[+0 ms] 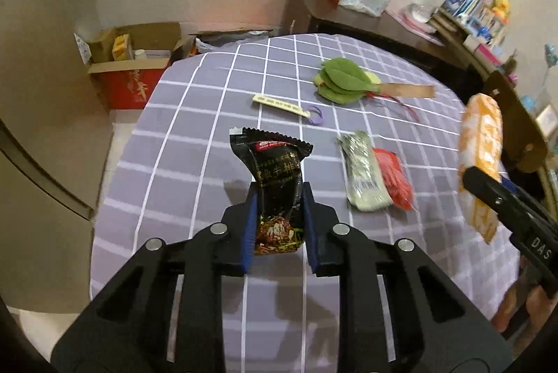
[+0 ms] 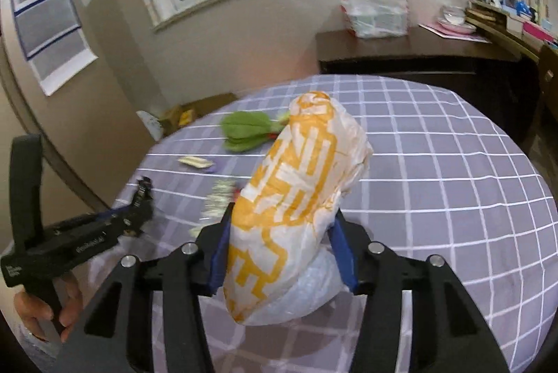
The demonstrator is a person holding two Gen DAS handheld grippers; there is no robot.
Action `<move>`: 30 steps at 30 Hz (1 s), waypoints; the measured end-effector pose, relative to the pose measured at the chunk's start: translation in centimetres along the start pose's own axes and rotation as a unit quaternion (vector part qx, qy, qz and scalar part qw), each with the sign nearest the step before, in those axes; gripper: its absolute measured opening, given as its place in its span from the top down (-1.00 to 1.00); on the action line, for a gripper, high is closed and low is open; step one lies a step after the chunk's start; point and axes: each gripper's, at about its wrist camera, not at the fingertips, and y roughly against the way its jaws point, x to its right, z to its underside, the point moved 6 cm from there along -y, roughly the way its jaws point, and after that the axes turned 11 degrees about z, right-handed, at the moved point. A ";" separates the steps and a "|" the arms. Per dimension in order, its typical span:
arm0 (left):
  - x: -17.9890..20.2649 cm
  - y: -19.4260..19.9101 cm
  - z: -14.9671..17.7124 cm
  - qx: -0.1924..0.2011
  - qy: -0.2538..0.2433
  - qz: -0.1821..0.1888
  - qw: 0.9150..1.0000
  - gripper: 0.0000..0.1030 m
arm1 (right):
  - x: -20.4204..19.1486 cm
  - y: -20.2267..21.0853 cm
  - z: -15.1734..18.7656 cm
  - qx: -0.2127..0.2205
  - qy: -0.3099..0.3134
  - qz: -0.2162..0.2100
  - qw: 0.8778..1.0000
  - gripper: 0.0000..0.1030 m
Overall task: Collect trash
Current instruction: 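Carry both items over the bin and open the right tool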
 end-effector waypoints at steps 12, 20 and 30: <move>-5.3 10.0 5.4 0.049 0.039 -0.039 0.997 0.55 | -13.9 4.7 4.3 -0.011 0.065 -0.098 0.993 0.02; -13.0 16.3 9.6 0.079 0.098 -0.069 0.990 0.55 | -24.7 5.3 8.1 -0.037 0.122 -0.151 0.980 0.02; -24.7 21.2 15.8 0.083 0.185 -0.138 0.969 0.55 | -36.5 3.9 14.1 -0.088 0.194 -0.203 0.956 0.02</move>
